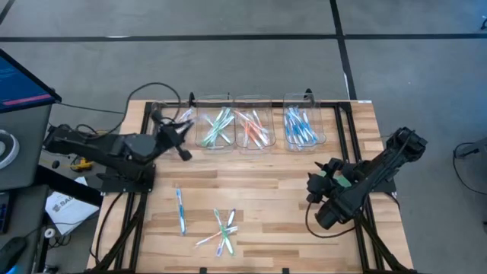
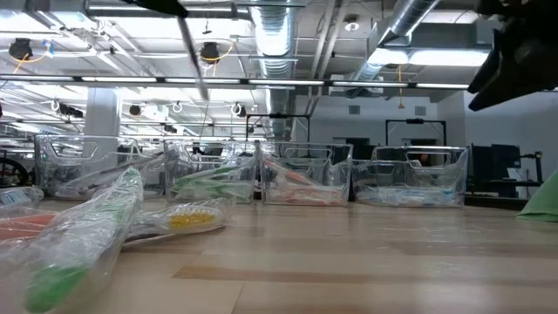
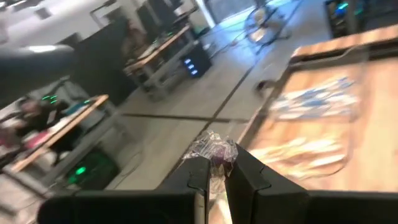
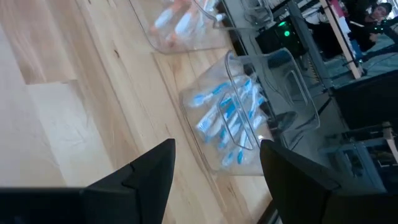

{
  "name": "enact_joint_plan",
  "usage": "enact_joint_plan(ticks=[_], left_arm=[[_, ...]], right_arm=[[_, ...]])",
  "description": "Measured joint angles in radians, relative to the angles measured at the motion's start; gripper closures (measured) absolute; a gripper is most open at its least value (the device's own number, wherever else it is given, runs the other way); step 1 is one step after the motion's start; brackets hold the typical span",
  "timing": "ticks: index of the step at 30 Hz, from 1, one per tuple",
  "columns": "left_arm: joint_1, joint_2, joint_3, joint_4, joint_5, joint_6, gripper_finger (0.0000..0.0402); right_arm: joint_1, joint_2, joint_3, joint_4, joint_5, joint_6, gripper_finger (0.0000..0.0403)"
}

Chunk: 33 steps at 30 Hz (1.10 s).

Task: Pick & Place Toothbrushes
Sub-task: Put the violet toothbrush into the left transparent bin

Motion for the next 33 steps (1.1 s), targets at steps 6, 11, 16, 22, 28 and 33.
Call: enact_joint_plan(ticks=[6,11,16,22,28,33], left_arm=[[0.0,-0.068,-0.018,-0.101,-0.166,-0.057,0.0384],[0.0,-0.114,-0.108,-0.106,-0.264,-0.135,0.0384],[0.0,-0.175,-0.215,-0.106,-0.322,-0.269,0.0384],[0.0,-0.302,-0.365,-0.1,-0.354,-0.412,0.0384],[0.0,-0.426,-0.485,-0.09,-0.392,-0.529,0.0384],[0.017,-0.479,-0.527,-0.073,-0.399,-0.595,0.037]], right_arm=[[-0.002,0.0,-0.029,0.043,0.021,0.0,0.0173],[-0.002,0.0,-0.052,0.073,0.029,0.0,0.0173],[-0.002,0.0,-0.051,0.093,0.034,-0.005,0.0173],[-0.002,0.0,-0.051,0.124,0.054,-0.025,0.0173],[-0.015,0.0,-0.051,0.226,0.077,-0.152,0.0173],[-0.044,0.0,-0.051,0.297,0.078,-0.246,0.0173]])
